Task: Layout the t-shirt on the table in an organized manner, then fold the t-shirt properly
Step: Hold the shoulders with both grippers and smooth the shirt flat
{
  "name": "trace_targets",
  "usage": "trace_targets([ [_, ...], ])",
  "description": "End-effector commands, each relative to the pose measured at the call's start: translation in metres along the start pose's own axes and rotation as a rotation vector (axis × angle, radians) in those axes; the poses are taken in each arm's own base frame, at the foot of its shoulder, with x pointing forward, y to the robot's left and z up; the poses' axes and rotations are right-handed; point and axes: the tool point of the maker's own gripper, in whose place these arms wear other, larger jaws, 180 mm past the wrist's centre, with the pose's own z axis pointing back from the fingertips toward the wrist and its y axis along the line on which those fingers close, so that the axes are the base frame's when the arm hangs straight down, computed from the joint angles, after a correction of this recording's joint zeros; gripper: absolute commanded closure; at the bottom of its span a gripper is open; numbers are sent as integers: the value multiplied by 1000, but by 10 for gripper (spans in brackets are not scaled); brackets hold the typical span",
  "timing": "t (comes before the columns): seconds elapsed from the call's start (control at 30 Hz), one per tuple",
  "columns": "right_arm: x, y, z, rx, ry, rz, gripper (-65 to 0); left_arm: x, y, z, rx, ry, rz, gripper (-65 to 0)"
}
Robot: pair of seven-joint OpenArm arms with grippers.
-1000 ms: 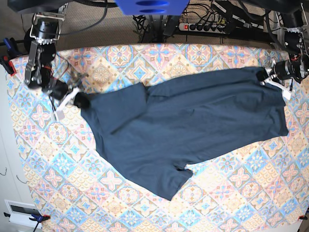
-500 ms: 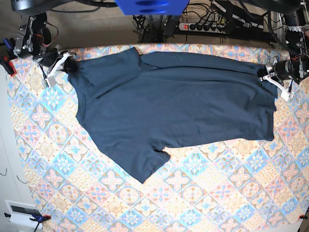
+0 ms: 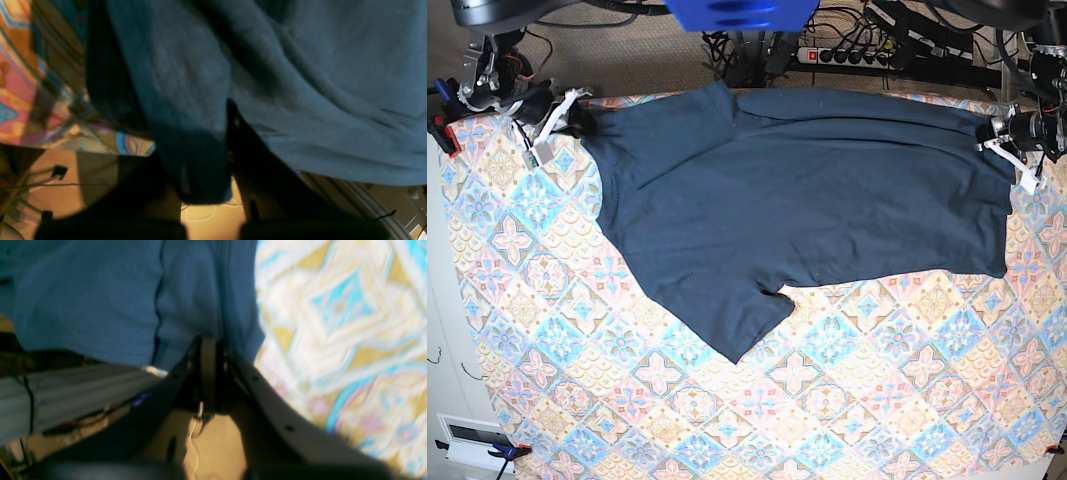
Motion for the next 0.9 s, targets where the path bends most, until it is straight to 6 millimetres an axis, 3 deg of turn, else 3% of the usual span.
trace_targets([
  [0.0, 9, -6, 8, -23, -16, 21, -7, 13, 7, 10, 32, -30, -19, 0],
  [0.2, 10, -6, 7, -23, -19, 22, -7, 2, 6, 11, 26, 36, -13, -3],
  [0.57, 10, -8, 7, -25, -23, 16, -9, 0, 7, 11, 30, 43, -15, -106],
  [0.87, 10, -8, 7, -25, -22, 15, -11, 1, 8, 12, 32, 41, -8, -112],
])
